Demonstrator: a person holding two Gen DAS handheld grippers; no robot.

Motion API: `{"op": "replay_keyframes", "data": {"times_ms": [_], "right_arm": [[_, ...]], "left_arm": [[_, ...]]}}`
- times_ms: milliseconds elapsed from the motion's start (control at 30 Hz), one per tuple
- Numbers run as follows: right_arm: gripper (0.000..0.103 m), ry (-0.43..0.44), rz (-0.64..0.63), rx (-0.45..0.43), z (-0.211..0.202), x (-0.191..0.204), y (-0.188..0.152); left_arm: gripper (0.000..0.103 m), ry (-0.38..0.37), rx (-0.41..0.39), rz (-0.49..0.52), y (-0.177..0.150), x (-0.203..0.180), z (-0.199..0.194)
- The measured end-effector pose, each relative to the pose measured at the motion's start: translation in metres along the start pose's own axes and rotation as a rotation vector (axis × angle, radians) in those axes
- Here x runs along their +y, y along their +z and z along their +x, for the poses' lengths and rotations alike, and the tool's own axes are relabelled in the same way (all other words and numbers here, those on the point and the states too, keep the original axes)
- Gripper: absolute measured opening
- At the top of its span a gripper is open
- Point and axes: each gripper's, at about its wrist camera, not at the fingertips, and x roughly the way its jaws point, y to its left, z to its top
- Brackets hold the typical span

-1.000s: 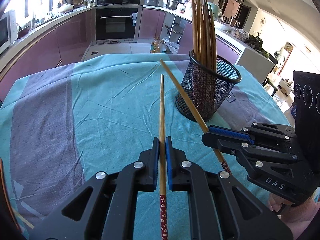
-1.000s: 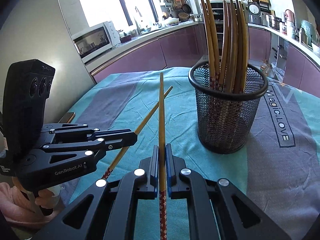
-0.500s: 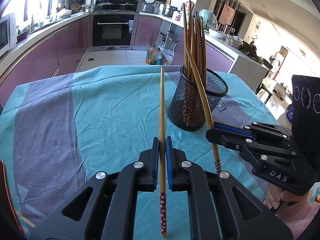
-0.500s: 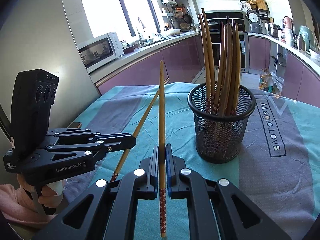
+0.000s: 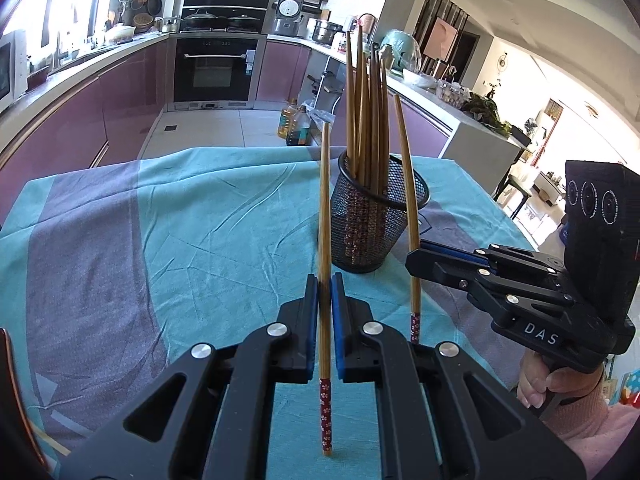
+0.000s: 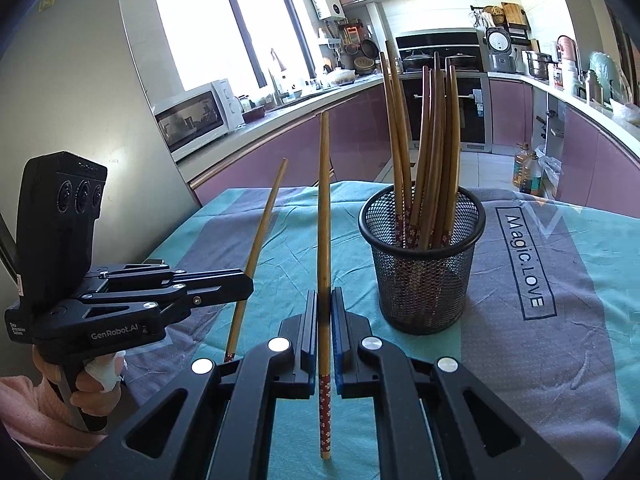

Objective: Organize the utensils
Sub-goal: 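Raise both chopsticks upright and carry them over the mesh cup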

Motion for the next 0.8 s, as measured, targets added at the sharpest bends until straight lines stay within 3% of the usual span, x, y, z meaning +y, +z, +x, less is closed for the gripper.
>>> {"op": "replay_keyframes", "data": {"times_ms": [400, 800], "right_arm": [[0.006, 0.023, -0.043, 0.054, 0.014, 0.010, -0.006], [0.006, 0.044, -0.071, 0.027, 0.009, 0.021, -0.006]], "left_arm": [[0.007, -0.023, -0.006, 0.015, 0.000, -0.006, -0.004], [0.008, -0.050, 0.017, 0.041, -0.001, -0.008, 0.005]]}}
